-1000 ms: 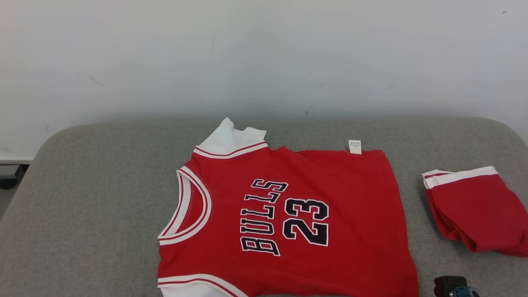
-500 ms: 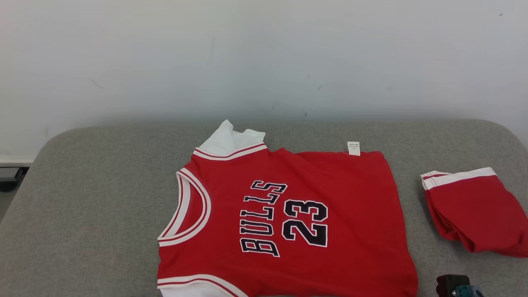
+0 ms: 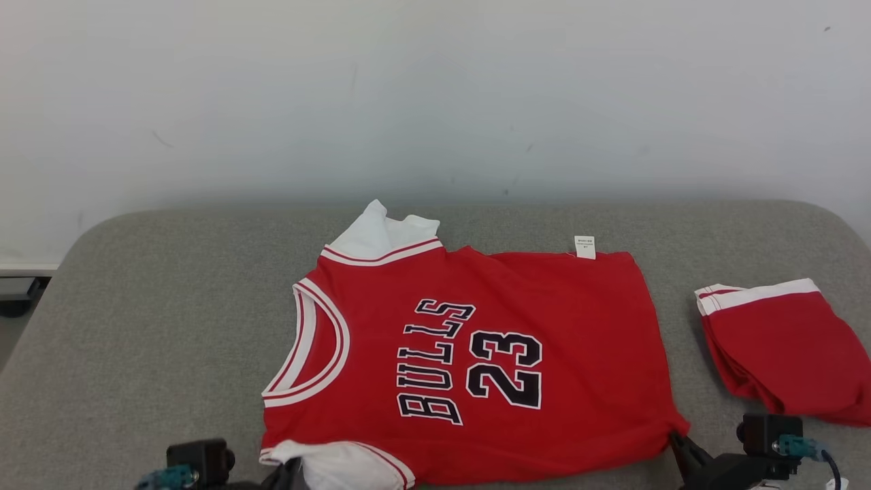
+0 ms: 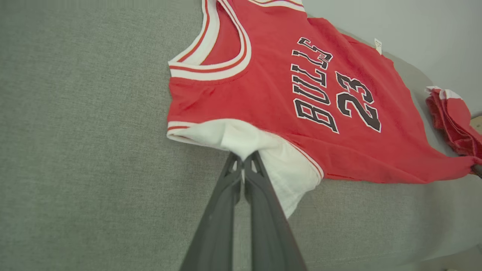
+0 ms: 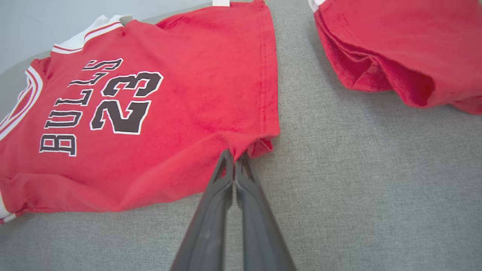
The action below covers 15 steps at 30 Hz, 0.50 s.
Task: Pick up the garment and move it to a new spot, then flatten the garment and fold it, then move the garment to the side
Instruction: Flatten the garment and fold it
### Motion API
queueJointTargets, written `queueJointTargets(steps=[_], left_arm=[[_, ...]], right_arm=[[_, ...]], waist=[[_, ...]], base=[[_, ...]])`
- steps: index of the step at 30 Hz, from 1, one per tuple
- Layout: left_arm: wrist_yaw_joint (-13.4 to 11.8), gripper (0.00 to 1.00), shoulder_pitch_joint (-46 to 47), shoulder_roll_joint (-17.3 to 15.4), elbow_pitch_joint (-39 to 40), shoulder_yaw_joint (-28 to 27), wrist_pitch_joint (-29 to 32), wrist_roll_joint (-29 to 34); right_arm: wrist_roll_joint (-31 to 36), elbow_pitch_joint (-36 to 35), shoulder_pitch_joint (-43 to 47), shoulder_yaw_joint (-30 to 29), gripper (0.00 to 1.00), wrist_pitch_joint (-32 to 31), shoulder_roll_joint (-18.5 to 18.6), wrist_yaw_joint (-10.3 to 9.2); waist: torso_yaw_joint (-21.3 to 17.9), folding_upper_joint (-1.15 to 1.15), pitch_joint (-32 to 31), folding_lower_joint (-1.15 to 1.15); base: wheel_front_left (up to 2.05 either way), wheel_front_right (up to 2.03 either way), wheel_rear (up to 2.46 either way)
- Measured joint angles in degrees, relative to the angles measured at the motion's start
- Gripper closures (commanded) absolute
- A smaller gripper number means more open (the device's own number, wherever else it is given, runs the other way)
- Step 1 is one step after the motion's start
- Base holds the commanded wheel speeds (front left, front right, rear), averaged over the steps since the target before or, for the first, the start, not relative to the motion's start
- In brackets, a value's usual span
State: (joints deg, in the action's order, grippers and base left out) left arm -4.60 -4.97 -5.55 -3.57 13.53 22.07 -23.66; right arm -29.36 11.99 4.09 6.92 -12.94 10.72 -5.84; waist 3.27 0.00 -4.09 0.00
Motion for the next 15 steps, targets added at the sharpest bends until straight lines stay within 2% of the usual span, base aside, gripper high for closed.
queueJointTargets(steps=[6, 15], left_arm=[[0.0, 1.00, 7.4, -0.1, 0.0, 1.0, 1.4, 1.3], [-0.5, 1.00, 18.0, -0.2, -7.3, 1.8, 5.1, 3.9]], right_arm=[[-0.8, -1.9, -4.0, -0.1, 1.00, -0.2, 0.3, 0.32], [-0.9, -0.2, -11.6, 0.9, 1.00, -3.5, 0.6, 1.49]], waist=[[-0.3, 0.00, 1.0, 0.00], [-1.4, 0.00, 3.8, 0.00]], base=[[0.00, 0.00, 0.00], [0.00, 0.00, 0.00]])
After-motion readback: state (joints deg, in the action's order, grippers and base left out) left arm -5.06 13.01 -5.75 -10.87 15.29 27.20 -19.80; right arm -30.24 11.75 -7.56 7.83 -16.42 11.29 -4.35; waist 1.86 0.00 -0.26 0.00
